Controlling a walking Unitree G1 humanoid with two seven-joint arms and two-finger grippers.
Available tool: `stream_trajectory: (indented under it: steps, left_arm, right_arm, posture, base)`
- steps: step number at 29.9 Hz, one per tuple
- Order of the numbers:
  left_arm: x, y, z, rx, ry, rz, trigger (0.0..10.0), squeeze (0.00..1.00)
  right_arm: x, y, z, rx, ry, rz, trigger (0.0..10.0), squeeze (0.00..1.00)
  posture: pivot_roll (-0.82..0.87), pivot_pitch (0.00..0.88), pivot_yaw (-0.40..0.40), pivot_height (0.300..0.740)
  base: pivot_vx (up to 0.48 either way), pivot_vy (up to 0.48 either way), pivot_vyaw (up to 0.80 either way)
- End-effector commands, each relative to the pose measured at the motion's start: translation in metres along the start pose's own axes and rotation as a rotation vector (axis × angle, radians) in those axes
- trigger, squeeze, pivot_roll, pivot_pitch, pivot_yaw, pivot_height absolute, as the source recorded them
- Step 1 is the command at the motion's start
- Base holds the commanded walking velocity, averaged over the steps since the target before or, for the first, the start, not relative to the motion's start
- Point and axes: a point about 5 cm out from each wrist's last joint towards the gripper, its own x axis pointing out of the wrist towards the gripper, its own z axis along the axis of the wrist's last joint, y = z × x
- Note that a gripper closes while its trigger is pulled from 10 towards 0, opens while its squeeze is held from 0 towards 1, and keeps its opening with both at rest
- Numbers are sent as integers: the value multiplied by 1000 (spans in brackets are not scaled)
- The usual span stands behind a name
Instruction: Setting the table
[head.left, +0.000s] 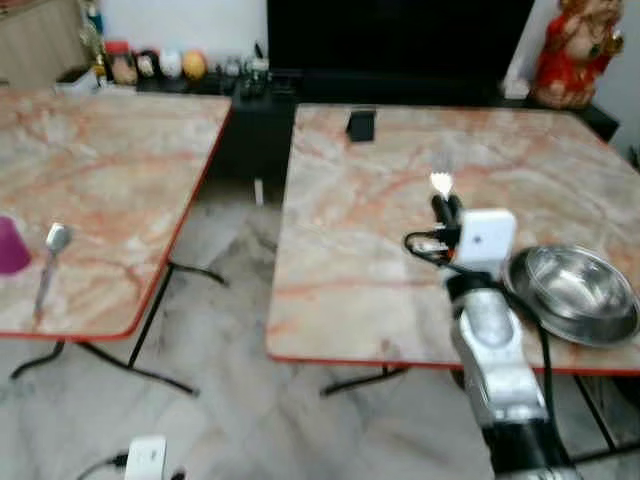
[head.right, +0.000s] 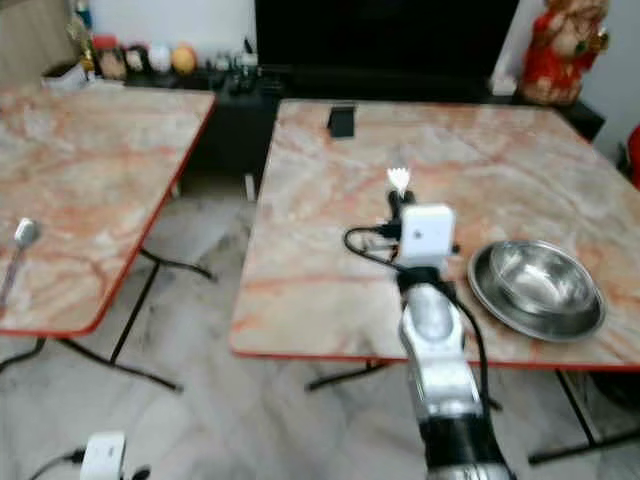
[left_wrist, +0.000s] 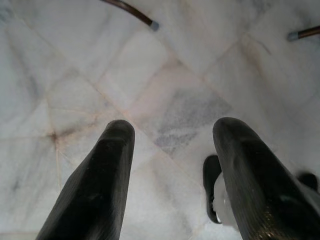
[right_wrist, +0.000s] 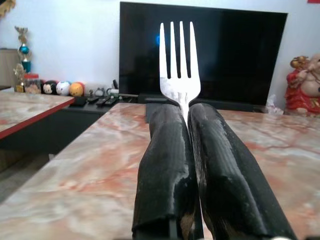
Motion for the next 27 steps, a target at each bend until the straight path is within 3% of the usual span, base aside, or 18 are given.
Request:
stream_trajectory:
  steps: [1, 19, 27]
  left_arm:
    - [-1, -4, -4, 14, 11, -16, 10000, 0]
    - [0, -4, -2, 11, 8, -17, 10000, 0]
    - [0, -3, -1, 2, 5, -17, 10000, 0]
  right_arm:
    - [1, -7, 2, -8, -10, -22, 10000, 0]
    - [2, -9, 2, -12, -3, -35, 10000, 0]
    - [3, -12, 2, -17, -2, -43, 10000, 0]
  posture:
    - [-80, 0, 25, 720]
    - [-79, 0, 26, 720]
    - [-80, 0, 28, 720]
  base:
    - [0, -480, 0]
    - [0, -476, 0]
    - [0, -34, 0]
